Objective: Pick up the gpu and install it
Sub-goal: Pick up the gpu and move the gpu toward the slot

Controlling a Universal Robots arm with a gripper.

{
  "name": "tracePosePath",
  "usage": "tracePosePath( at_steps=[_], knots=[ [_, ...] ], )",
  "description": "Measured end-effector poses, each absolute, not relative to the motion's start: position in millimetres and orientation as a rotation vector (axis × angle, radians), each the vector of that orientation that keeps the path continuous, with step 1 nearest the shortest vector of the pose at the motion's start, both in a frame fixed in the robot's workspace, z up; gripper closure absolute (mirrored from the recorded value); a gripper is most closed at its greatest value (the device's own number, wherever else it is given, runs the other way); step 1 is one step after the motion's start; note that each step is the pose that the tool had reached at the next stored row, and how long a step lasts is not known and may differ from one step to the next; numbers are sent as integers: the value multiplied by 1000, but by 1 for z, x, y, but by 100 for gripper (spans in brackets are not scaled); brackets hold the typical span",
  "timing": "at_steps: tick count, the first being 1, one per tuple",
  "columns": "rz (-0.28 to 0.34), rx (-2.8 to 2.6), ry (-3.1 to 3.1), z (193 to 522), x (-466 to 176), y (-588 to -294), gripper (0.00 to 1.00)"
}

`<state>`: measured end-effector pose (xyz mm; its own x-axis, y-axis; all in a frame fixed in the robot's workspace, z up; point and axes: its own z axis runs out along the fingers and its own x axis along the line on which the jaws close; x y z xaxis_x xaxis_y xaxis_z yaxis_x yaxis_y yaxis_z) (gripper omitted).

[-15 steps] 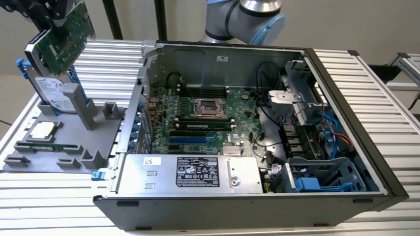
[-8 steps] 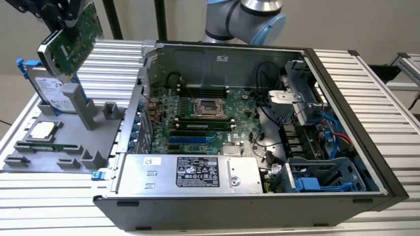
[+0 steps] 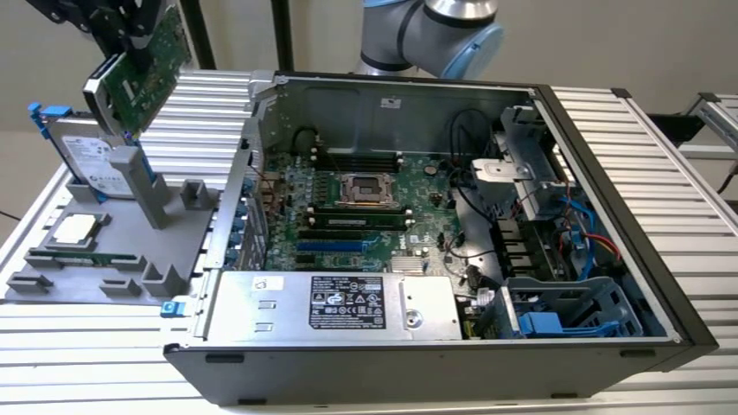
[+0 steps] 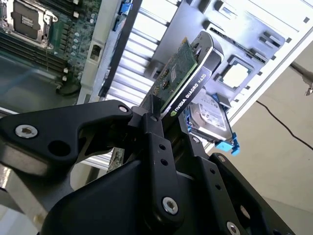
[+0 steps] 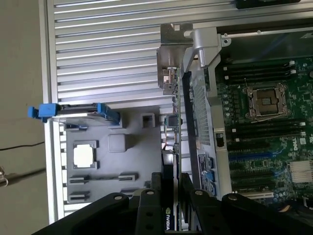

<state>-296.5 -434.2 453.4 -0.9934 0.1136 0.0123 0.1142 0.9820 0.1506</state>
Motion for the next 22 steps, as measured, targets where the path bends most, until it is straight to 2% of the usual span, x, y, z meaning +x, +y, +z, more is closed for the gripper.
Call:
tracePosePath(
  at_steps=[22],
  knots=[
    [-237, -180, -3118, 453, -269, -434, 100]
  ],
)
